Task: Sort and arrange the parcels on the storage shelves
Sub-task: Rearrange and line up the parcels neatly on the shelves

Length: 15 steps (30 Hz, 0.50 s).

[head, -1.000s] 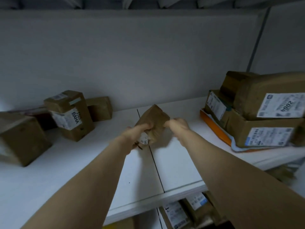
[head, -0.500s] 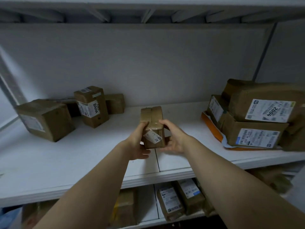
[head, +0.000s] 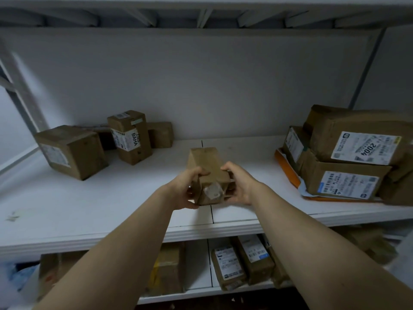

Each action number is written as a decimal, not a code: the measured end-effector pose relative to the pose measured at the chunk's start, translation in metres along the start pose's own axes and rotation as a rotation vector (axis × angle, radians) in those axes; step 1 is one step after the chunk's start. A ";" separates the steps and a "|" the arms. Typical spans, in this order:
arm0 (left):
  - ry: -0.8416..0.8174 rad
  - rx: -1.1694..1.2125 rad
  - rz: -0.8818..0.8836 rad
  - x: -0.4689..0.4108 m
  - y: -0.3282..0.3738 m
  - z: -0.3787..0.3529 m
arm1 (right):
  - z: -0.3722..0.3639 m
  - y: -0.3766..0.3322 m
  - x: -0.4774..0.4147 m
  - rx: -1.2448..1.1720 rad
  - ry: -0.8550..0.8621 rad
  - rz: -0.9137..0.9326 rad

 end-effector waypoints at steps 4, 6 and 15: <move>0.085 -0.069 -0.089 -0.002 0.008 0.014 | 0.003 -0.012 -0.004 -0.010 0.039 0.119; 0.133 -0.098 -0.115 0.000 0.011 0.015 | -0.001 -0.020 -0.003 -0.039 0.013 0.188; 0.209 -0.103 -0.310 -0.002 0.027 0.015 | 0.001 -0.020 -0.013 -0.021 0.177 0.228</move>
Point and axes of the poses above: each hand's wrist, its own x-axis away from the middle knuckle, its own z-axis out of the back of the hand, y = z × x, the point moved 9 cm from there along -x, towards the middle knuckle, and after that the axes turned 9 degrees about z, right-handed, at the moved point
